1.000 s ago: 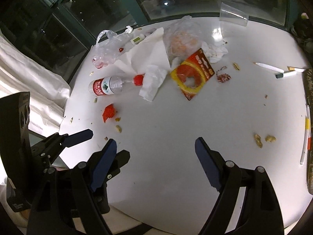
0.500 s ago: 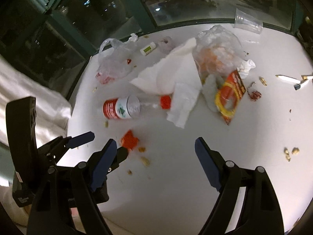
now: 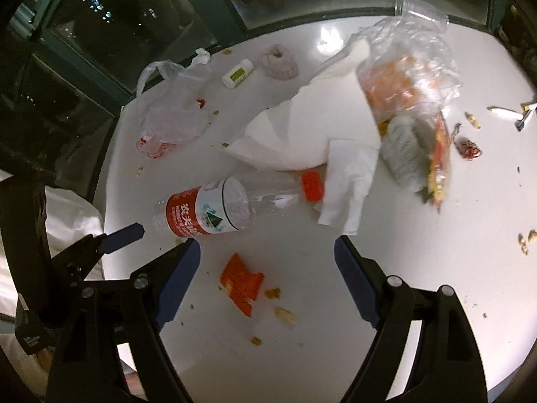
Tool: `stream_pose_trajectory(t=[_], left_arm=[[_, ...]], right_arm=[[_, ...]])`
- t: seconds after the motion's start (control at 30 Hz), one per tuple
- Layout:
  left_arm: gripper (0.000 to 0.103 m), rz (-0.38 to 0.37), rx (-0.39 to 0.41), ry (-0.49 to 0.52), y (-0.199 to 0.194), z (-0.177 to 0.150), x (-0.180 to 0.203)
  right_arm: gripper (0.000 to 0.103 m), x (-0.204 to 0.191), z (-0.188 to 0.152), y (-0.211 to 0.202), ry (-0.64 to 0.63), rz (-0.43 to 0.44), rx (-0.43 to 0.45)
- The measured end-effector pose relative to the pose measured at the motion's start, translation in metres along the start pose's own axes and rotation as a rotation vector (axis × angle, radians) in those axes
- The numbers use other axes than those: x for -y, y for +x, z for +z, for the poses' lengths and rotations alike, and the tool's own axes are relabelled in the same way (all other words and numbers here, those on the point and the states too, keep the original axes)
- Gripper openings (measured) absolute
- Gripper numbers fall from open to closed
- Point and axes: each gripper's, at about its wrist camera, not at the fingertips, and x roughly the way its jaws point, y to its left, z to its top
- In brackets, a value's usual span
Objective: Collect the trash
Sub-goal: 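Grasp the red-capped water bottle with the left tool while the right tool steadies it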
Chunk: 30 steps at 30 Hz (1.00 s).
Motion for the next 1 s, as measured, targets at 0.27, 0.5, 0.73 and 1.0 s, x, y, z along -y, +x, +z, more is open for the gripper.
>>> stream_pose_trajectory(t=[0.27, 0.5, 0.73, 1.0], left_arm=[[0.091, 0.017, -0.029, 0.162, 0.027, 0.027, -0.025], [0.091, -0.019, -0.077, 0.199, 0.052, 0.045, -0.038], [0.091, -0.091, -0.08, 0.196, 0.065, 0.058, -0.041], [0.091, -0.161, -0.102, 0.155, 0.079, 0.073, -0.043]], right_arm=[[0.079, -0.01, 0.021, 0.034, 0.125, -0.037, -0.039], [0.079, -0.004, 0.028, 0.062, 0.216, -0.057, -0.093], [0.079, 0.007, 0.038, 0.086, 0.308, -0.052, -0.14], [0.081, 0.011, 0.056, 0.109, 0.381, -0.015, -0.163]])
